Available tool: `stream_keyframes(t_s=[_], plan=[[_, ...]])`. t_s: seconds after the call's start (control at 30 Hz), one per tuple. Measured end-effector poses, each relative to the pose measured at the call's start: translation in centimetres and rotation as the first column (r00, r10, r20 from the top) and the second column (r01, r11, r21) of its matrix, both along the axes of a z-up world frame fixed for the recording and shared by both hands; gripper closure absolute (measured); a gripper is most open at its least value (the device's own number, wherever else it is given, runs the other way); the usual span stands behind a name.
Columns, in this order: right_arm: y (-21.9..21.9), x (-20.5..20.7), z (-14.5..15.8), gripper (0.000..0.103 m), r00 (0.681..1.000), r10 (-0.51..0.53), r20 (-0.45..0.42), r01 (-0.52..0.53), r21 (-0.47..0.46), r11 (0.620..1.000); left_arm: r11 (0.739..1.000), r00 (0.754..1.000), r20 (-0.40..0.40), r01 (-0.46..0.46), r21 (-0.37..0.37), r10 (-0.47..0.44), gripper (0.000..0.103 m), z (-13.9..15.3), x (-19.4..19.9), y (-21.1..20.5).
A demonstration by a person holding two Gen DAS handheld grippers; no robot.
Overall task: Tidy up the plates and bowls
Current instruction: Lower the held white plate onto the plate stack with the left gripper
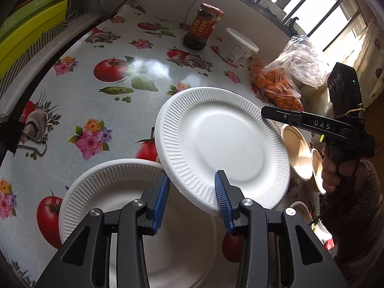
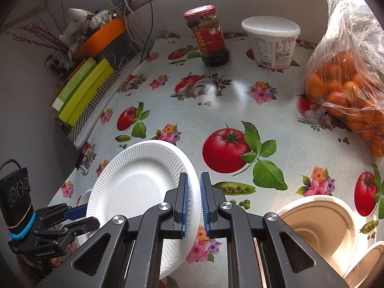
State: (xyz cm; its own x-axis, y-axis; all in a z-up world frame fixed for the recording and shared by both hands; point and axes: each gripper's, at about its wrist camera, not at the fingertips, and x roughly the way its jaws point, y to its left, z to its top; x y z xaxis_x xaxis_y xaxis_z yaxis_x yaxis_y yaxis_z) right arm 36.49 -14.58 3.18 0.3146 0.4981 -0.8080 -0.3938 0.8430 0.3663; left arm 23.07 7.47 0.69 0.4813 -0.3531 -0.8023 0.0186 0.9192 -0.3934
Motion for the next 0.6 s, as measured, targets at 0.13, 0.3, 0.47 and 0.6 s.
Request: stream_keyframes(t_s=[0.13,0.3,0.47,0.6], plan=[[1.3,-1.4,0.4,0.092,1.0,0.024,0.006,-0.024,0.014,1.0,1.0,1.0,0.005,-0.025,0.013,0.025,0.063,0.1,-1.4,1.3],[3.2,-3.1,0.6,0.092,0.998,0.057,0.01,-0.057,0.024,0.998,0.998,0.998,0.013,-0.058,0.032,0.057,0.063,0.3,-3.3,3.0],[4.8,-4.5,0.9,0.092,0.996,0.089,0.015,-0.09,0.03,0.995,0.996,0.996,0.018,-0.085,0.034,0.085,0.063,0.4,-4.9,4.5],[5.9,-5.5,1.1,0.092,0.994,0.107,0.018,-0.108,0.036,0.994,0.994,0.995,0.018,-0.101,0.04,0.1,0.063,0.3,-6.2,5.6]])
